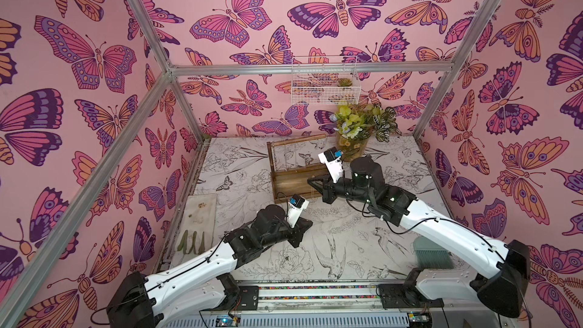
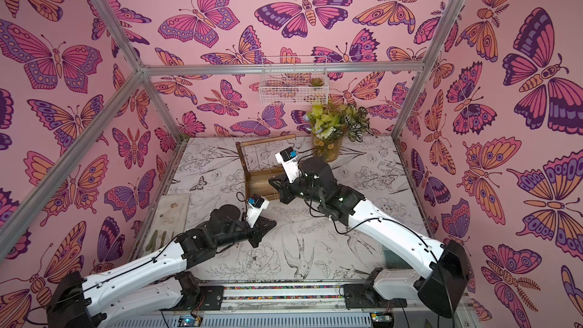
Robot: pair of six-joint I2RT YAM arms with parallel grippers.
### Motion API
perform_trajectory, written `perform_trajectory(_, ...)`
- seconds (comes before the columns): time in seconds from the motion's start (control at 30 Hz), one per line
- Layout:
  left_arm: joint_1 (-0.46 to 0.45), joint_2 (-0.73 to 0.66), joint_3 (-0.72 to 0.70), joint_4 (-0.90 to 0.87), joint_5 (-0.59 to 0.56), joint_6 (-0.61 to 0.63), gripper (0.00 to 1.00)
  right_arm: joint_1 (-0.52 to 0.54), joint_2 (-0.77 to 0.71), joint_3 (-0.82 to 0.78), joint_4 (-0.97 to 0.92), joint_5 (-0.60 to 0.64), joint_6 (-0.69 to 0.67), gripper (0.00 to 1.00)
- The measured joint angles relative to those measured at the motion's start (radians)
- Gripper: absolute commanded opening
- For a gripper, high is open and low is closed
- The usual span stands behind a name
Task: Take the necklace off the jewelry display stand
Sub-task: Place the necklace at the center of the board.
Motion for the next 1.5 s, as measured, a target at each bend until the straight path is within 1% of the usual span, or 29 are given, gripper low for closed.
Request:
perform_trajectory(0.4, -0.05, -0.037, -0.08, -0.031, -0.069, -0.068, 0.01, 0.001, 0.081, -0.09, 0.08, -0.013, 0.04, 0.0)
perform_trajectory(0.67, -0.095, -0.052, -0.141, -0.041, -0.136, -0.134, 0.01, 0.001, 0.153, -0.113, 0.135, -0.035, 0.055, 0.0)
perform_trajectory(1.03, -0.133, -0.044, -0.152, -0.053, -0.188, -0.204, 0.0, 0.003, 0.26, -0.151, 0.212, -0.064, 0.079, 0.0)
perform_trajectory(1.5, -0.208, -0.014, -0.192, -0.082, -0.234, -0.288, 0.0, 0.004, 0.356, -0.172, 0.268, -0.093, 0.086, 0.0)
